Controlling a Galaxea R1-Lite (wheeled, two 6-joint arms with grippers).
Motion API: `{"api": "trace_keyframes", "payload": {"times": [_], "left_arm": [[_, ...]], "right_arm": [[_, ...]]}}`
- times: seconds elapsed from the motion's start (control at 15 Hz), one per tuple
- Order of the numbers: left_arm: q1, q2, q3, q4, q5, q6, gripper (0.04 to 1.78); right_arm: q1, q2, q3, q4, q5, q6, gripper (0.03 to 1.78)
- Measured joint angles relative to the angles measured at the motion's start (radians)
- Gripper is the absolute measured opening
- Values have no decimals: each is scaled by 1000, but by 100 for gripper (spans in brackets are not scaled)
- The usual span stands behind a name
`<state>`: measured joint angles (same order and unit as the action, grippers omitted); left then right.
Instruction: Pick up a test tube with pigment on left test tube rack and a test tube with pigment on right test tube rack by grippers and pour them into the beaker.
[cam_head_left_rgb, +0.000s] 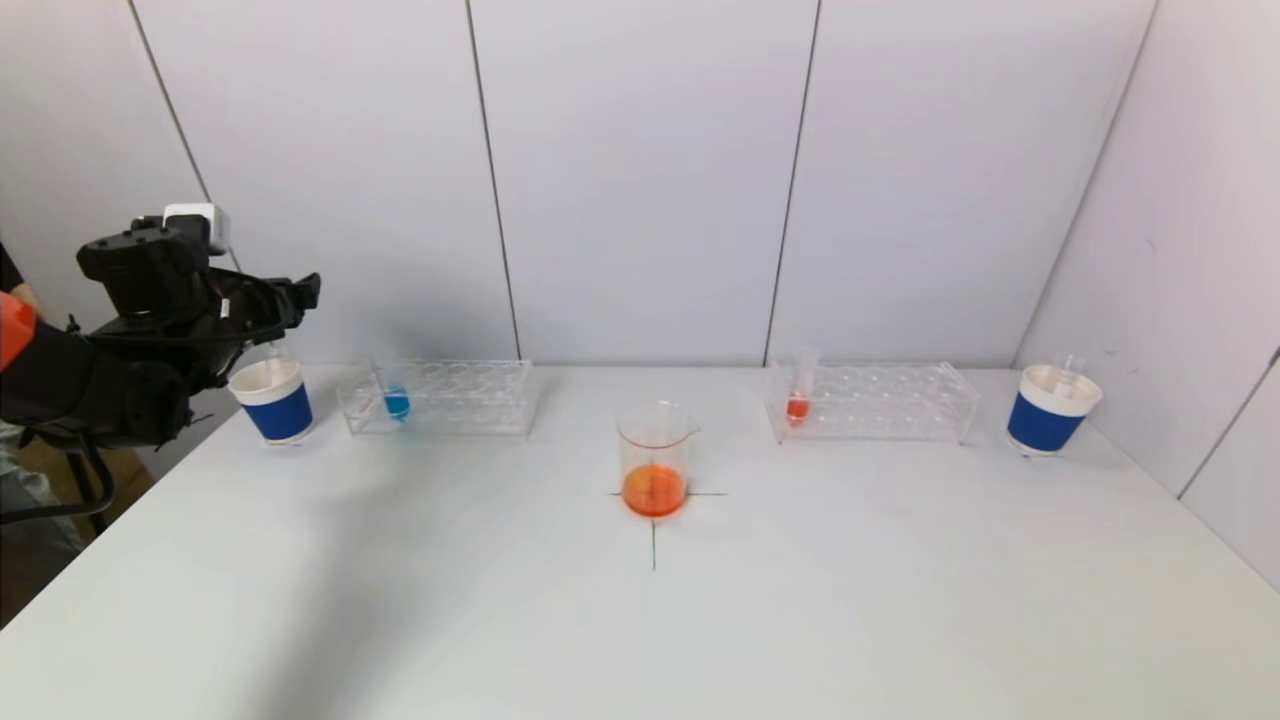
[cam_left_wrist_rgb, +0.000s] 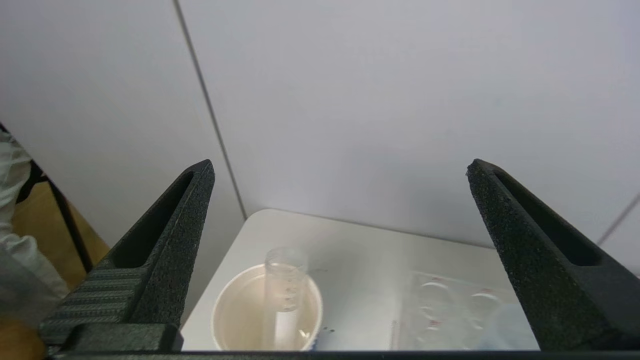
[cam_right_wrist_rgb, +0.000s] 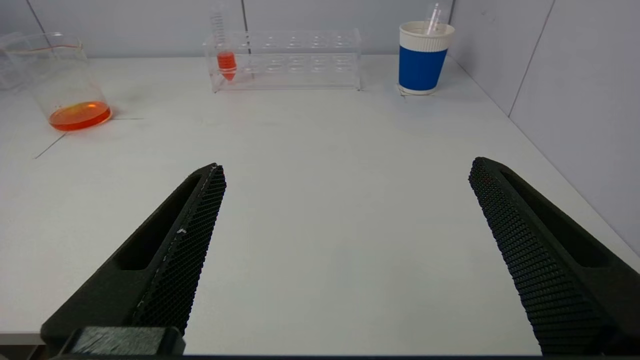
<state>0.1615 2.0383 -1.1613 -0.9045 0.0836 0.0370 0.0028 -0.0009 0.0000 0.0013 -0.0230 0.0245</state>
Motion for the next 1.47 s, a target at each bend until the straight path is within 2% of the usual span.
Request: {"api": "trace_keyframes", "payload": {"times": [0.2,0.4,0.8,1.0,1.47], "left_arm": [[-66,-130,49,61,2,-14,176],[-98,-272,138,119,3,-17,176],[-77,-615,383,196,17,-13,176],[-62,-819,503,251,-7,-13,176],[-58,-1244,609,666,-149,-111,176]], "right_arm": [[0,0,0,0,0,0,177],[0,0,0,0,0,0,177],[0,0,0,0,0,0,177],[0,0,0,0,0,0,177],[0,0,0,0,0,0,177]]}}
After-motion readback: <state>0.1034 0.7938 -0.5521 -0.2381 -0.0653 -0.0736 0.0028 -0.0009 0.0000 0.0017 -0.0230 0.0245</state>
